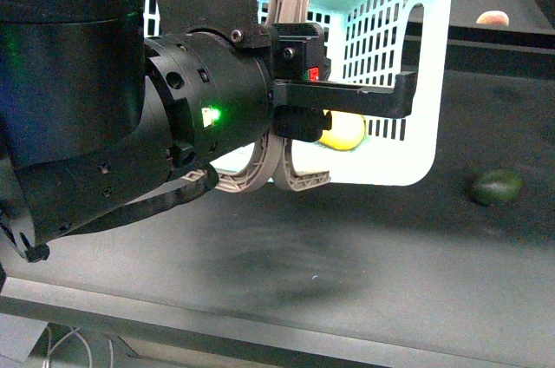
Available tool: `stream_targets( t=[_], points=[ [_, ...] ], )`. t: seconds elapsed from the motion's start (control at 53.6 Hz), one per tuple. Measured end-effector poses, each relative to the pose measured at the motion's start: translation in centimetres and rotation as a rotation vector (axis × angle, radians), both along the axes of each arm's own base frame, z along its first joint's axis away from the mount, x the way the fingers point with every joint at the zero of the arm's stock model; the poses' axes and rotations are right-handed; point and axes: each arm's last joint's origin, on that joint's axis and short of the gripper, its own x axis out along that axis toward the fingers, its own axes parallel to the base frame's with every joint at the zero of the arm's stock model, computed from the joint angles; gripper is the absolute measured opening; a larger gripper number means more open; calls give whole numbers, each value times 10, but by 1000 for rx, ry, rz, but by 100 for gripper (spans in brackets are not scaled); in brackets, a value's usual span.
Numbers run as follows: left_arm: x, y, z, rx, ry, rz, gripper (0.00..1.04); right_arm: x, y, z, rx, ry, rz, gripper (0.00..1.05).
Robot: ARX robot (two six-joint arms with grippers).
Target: Pick mango with right arm and hold basket with left
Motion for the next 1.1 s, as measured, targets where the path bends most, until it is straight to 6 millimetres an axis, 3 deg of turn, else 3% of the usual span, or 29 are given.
stream_targets(
  t=[0.224,0.28,0.616,1.101],
  points=[
    [0,0,0,0,0,4,5,-3,-8,-2,-261,-100,80,66],
    [0,1,0,1,0,5,5,-4,-12,-4,-312,-102,78,53],
    [0,0,0,0,-1,4,5,-13,-26,-15,-367,-80,115,2],
    [0,0,0,1,-1,4,5,-18,-32,-14,-372,-99,72,2]
  ],
)
